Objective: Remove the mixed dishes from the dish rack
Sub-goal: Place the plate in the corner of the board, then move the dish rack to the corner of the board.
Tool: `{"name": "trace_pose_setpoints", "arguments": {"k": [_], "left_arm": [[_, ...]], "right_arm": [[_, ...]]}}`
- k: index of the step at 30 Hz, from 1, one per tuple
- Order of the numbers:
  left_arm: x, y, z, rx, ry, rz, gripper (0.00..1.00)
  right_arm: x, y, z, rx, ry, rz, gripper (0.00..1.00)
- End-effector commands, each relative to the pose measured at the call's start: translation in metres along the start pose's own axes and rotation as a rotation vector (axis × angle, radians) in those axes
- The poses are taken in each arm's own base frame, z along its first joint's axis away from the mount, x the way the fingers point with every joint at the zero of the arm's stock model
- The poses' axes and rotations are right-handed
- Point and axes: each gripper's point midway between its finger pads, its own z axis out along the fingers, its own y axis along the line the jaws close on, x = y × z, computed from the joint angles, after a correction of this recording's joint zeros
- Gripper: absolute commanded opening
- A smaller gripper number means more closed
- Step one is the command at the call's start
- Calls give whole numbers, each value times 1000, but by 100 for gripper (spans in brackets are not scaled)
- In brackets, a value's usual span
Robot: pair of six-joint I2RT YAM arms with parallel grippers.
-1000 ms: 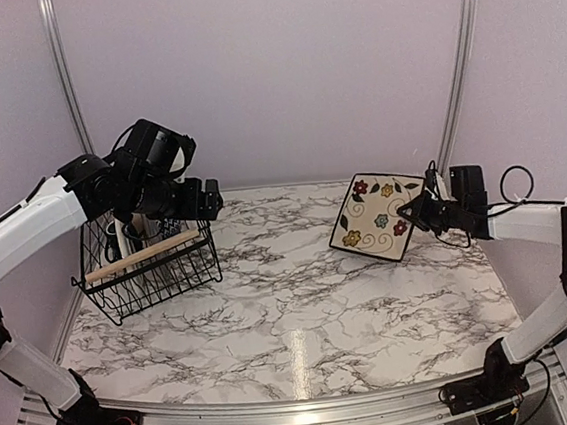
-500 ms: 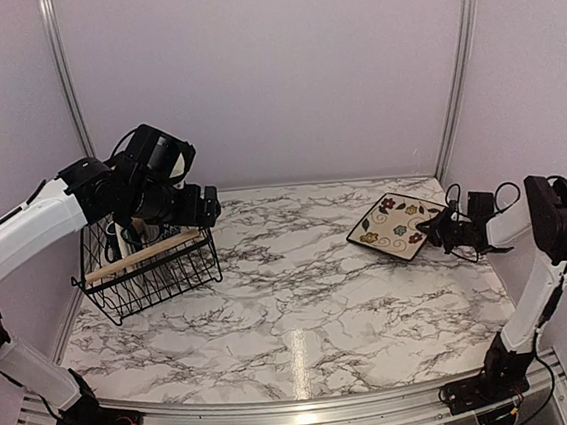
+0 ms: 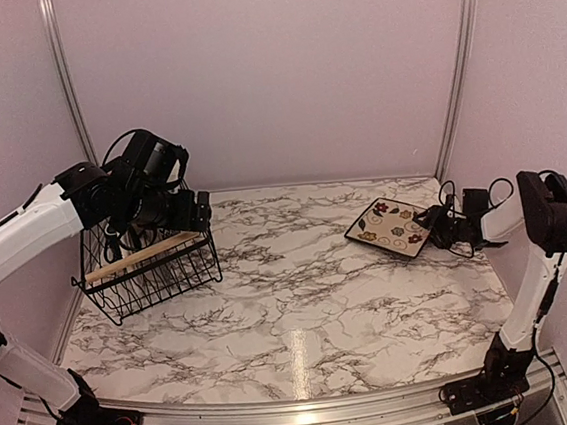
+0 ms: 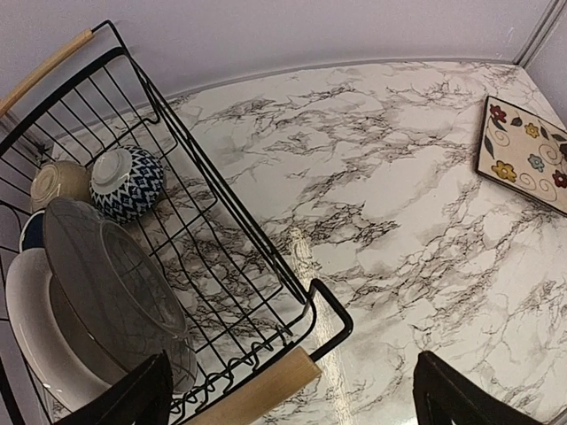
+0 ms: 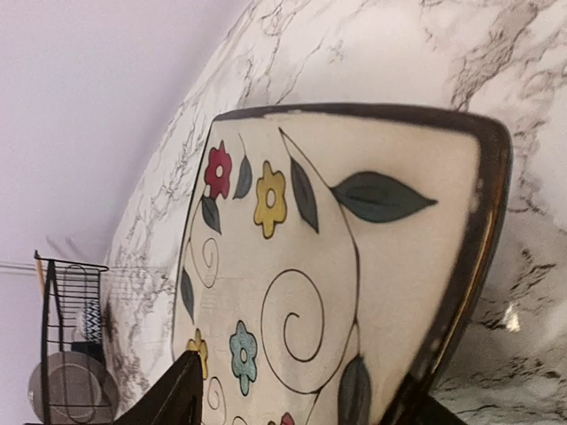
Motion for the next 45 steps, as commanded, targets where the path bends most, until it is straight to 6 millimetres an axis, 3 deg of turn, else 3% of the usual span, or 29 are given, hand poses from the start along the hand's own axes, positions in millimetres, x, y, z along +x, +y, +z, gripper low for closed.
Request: {"name": "trace_pose_setpoints", "arguments": {"k": [1, 6, 9, 10, 14, 25, 33, 45], "left_arm": [[1, 12, -2, -52, 3, 29, 97], [4, 5, 5, -34, 29, 46, 97], [7, 3, 10, -32, 47, 55, 98], [8, 2, 11, -29, 56, 61, 98], [16, -6, 23, -16, 109, 88, 98], [31, -13, 47, -44, 196, 107, 79], [33, -40, 57, 4, 219, 115, 62], [44, -69, 69, 49, 260, 142, 41]], "right_arm": [[-29, -1, -10, 133, -89, -180, 64], [-41, -16, -37, 324, -153, -250, 78], [-50, -14, -59, 402, -207, -310, 97], [-52, -11, -65, 410, -221, -328, 98], [-50, 10, -80, 367, -248, -377, 99], [-41, 81, -97, 273, -293, -526, 99], [-35, 86, -93, 258, -283, -532, 97], [-43, 98, -108, 260, -334, -560, 97]]}}
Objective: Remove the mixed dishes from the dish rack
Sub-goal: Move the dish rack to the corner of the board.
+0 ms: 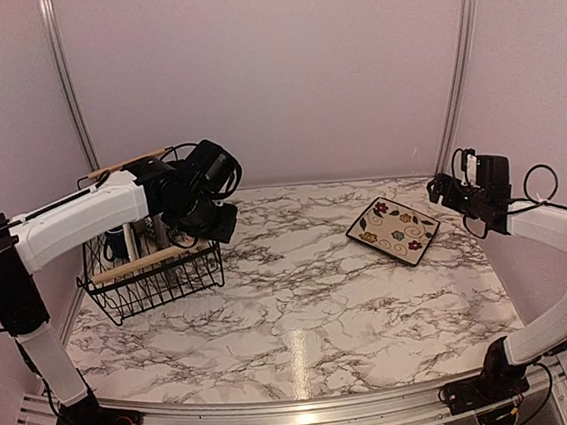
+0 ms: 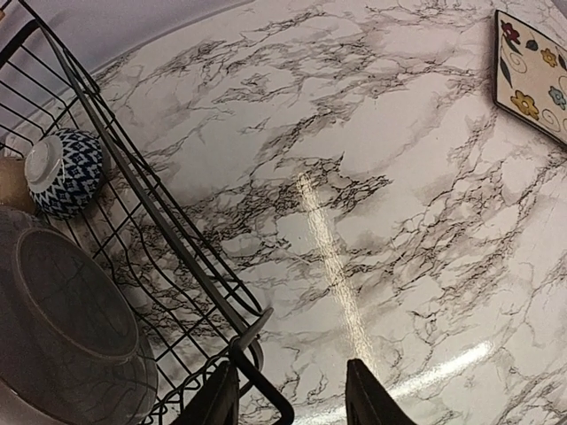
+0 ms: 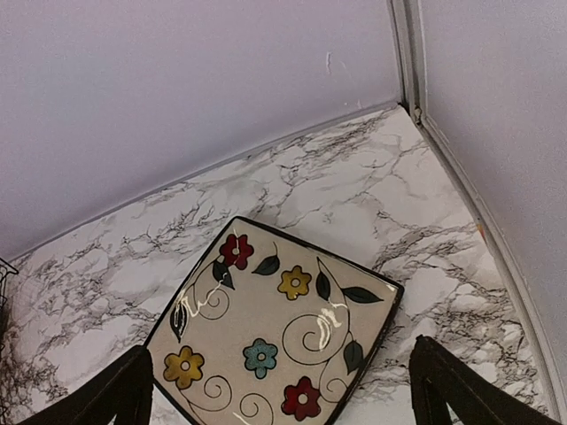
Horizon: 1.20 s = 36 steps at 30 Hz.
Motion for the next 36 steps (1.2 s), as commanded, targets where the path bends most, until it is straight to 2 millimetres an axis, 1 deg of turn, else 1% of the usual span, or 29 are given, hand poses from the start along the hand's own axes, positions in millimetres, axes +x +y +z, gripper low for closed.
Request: {"name": "trace_pose_setpoints", "arguments": {"k": [1, 6, 11, 19, 22, 23, 25, 27, 30, 31, 32, 34, 36], "left_arm": [[15, -26, 3, 56, 63, 32, 41], [21, -47, 3, 97, 78, 54, 36], [25, -60, 2, 111, 80, 62, 34], [26, -76, 1, 128, 77, 74, 34], [26, -74, 2, 110, 71, 70, 36], [24, -71, 0, 98, 62, 66, 40], [18, -65, -6, 77, 35, 64, 50], [7, -61, -18, 69, -8, 61, 60], [-19, -54, -42, 54, -84, 76, 78], [-32, -50, -54, 40, -118, 77, 83], [-41, -47, -62, 28, -144, 79, 87], [-55, -41, -75, 7, -183, 76, 90], [-63, -34, -85, -13, -208, 69, 92]], "right_arm": [[-11, 5, -8, 4, -31, -18, 97], [-11, 6, -9, 0, -35, -16, 97], [-8, 5, -9, -1, -33, -14, 97], [-6, 5, -9, -1, -33, -14, 97], [-6, 5, -10, -5, -33, -13, 96], [-6, 6, -10, -7, -31, -16, 96], [-7, 7, -11, -11, -33, -22, 97], [-8, 8, -11, -12, -34, -28, 97], [-11, 13, -12, -24, -30, -34, 97], [-12, 15, -12, -30, -33, -36, 97], [-13, 16, -13, -34, -35, -37, 97], [-15, 19, -13, -41, -33, -38, 97], [-16, 22, -14, -46, -32, -42, 97]]}}
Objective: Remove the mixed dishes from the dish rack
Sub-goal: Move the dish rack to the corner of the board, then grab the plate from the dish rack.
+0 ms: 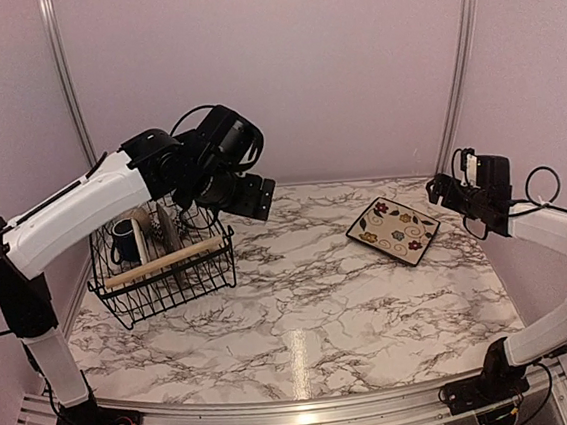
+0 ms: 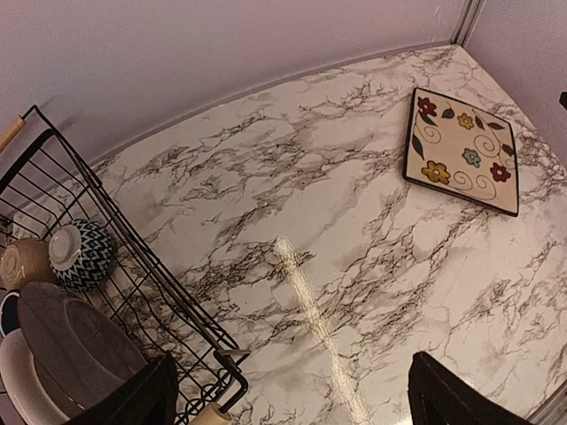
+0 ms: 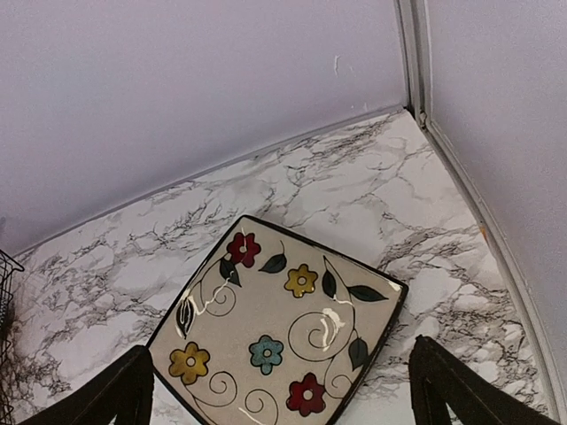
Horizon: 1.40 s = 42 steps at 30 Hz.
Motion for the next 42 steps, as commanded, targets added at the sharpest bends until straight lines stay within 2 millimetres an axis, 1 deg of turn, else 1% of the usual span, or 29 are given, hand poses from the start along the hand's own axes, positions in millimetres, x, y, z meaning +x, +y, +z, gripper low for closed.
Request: {"name": "trace_pose_setpoints", "arguments": {"k": [1, 3, 5, 7, 8, 9, 12, 14, 15, 18, 20, 22, 24, 26, 29, 32, 35, 36, 40, 42], "left_arm": [[-17, 23, -24, -81, -46, 22, 93], [-17, 35, -31, -112, -60, 6, 94], [-13, 50, -37, -150, -70, -27, 94], [-10, 66, -45, -191, -91, -68, 94], [-9, 74, -49, -208, -103, -92, 94], [-8, 82, -54, -221, -118, -120, 94], [-7, 107, -70, -265, -177, -226, 95], [-2, 127, -78, -300, -204, -330, 98], [4, 137, -78, -311, -205, -389, 99], [20, 153, -77, -278, -212, -519, 99], [31, 164, -74, -274, -223, -587, 99], [44, 177, -71, -291, -221, -664, 99], [55, 184, -60, -289, -200, -726, 99], [60, 186, -48, -284, -183, -757, 99], [56, 184, -38, -286, -172, -775, 97], [53, 182, -27, -302, -158, -779, 95], [55, 182, -14, -335, -136, -789, 92], [52, 182, -10, -344, -131, -793, 92], [55, 184, 4, -401, -96, -786, 92], [55, 185, 10, -426, -95, -778, 91]], "right_arm": [[-15, 18, -8, -39, -17, -29, 96], [-15, 23, -9, -57, -14, -42, 96], [-7, 36, -8, -80, 7, -73, 97], [-7, 48, -7, -82, 7, -107, 97], [-3, 51, -7, -72, 32, -121, 97], [-3, 57, -6, -69, 42, -133, 97], [-7, 79, -8, -88, 64, -156, 98], [-8, 96, -6, -97, 105, -179, 98], [-5, 103, -4, -95, 137, -198, 98], [-3, 113, -1, -35, 173, -265, 99], [-7, 116, -3, -14, 158, -272, 99], [-10, 121, -8, -45, 137, -279, 98], [-16, 123, -16, -72, 79, -262, 98], [-18, 131, -27, -137, 38, -260, 98], [-17, 143, -39, -225, 25, -258, 98], [-9, 155, -42, -303, 51, -257, 98], [-11, 157, -43, -309, 55, -245, 98], [-11, 157, -44, -308, 57, -242, 98], [-13, 166, -54, -369, 34, -247, 99], [-14, 166, -59, -373, 23, -251, 98]]}}
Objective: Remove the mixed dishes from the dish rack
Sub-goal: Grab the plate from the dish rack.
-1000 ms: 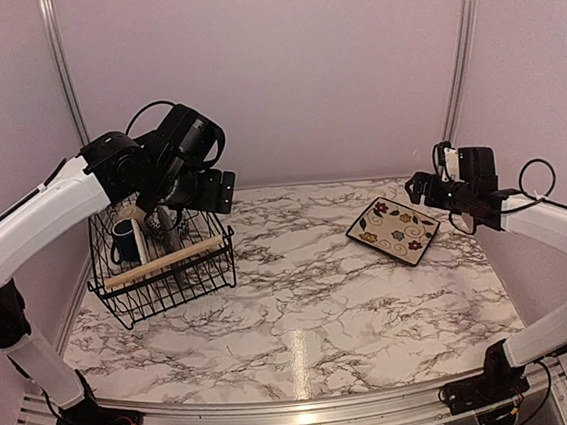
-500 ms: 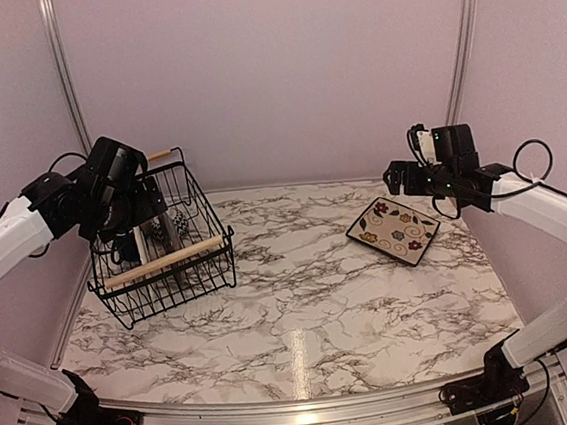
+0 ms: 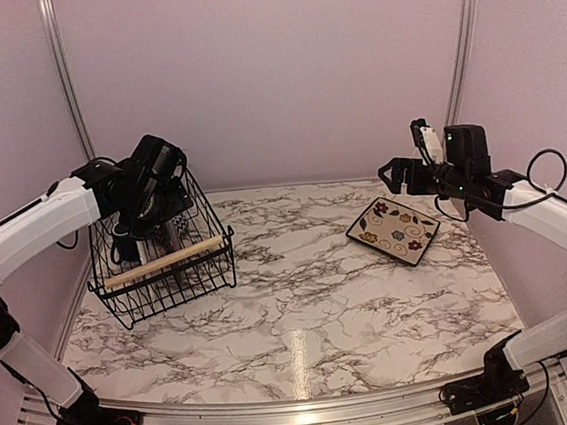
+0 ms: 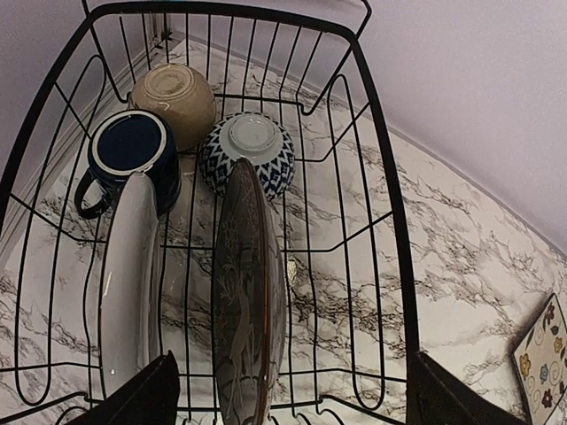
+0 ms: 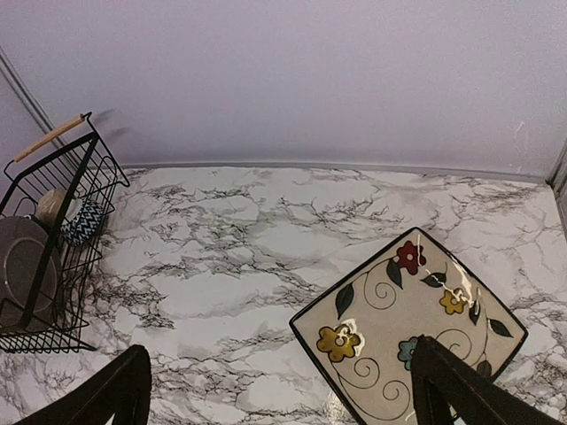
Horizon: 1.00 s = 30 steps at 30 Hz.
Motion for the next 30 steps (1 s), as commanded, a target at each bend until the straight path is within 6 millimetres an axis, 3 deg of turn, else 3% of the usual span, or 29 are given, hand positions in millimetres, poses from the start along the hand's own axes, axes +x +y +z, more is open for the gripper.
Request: {"name": "trace_pose_setpoints", "arguments": {"k": [1, 6, 18, 23, 30], "left_arm": [[-1, 5, 10, -73, -18, 2, 90], [0, 6, 25, -126, -41, 44, 75], [5, 12, 41, -196, -58, 139, 58], [6, 15, 41, -205, -61, 147, 44], [3, 13, 38, -197, -66, 144, 34]], "right_arm": [[-13, 14, -16, -57, -59, -18, 98], [-13, 16, -22, -68, -71, -28, 99], [-8, 23, -33, -95, -78, -28, 99], [-11, 25, -36, -111, -106, -27, 99], [-11, 27, -28, -119, -86, -33, 99]]}}
